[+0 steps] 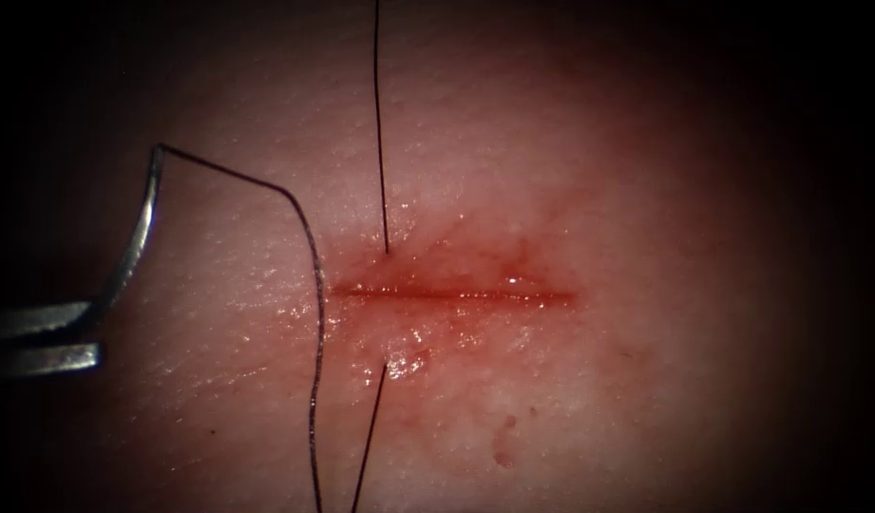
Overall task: Wound Closure
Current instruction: Use the right tool to pull the suture through the incision
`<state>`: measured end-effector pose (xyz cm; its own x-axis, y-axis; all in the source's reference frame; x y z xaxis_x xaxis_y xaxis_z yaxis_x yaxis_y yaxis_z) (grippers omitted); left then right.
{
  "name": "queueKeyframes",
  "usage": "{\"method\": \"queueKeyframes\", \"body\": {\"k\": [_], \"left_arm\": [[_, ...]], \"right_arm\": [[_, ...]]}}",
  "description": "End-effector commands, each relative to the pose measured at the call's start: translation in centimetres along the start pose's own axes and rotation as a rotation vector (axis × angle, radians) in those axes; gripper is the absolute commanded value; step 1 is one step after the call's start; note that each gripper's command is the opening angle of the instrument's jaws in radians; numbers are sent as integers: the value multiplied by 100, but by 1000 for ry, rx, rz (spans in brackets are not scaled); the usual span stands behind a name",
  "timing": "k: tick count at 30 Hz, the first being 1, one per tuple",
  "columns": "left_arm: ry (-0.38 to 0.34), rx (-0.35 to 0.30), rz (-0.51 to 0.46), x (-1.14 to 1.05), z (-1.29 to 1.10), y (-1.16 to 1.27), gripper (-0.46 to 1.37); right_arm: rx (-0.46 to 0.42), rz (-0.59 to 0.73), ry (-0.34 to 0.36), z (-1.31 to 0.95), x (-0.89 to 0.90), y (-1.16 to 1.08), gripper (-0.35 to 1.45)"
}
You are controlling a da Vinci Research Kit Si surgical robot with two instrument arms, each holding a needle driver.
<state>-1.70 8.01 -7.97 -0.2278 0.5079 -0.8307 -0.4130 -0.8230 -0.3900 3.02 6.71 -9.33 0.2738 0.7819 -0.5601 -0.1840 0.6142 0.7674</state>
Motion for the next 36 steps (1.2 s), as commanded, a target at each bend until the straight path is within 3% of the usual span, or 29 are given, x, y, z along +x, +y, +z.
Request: {"method": "queueKeyframes", "body": {"k": [1, 4, 8, 11, 12, 20, 27, 31, 36], "left_arm": [[-1, -3, 1, -1, 0, -1, -35], [-2, -2, 0, -1, 1, -3, -35], [-6, 11, -6, -2, 1, -6, -35], [-13, 30, -5, -3, -1, -12, -35], [-16, 39, 0, -3, -2, -15, -35], [-42, 115, 36, -4, -17, -44, -35], [-70, 189, 68, -13, -34, -79, -35], [-75, 207, 68, -17, -38, -87, -35], [-73, 204, 66, -18, -36, -89, -35]], "right_arm": [[3, 5, 1, 2, 1, 0, -35], [18, 6, -15, 10, 1, 5, -35], [24, -89, 52, 19, 1, 14, -35], [35, -124, 92, 22, -1, 19, 119], [42, -131, 95, 21, -2, 20, 128], [89, -219, 123, 8, 0, 41, 143], [74, -322, 159, -13, 4, 89, 143], [63, -347, 161, -10, 1, 115, 143], [40, -450, 103, 12, -10, 151, 143]]}}
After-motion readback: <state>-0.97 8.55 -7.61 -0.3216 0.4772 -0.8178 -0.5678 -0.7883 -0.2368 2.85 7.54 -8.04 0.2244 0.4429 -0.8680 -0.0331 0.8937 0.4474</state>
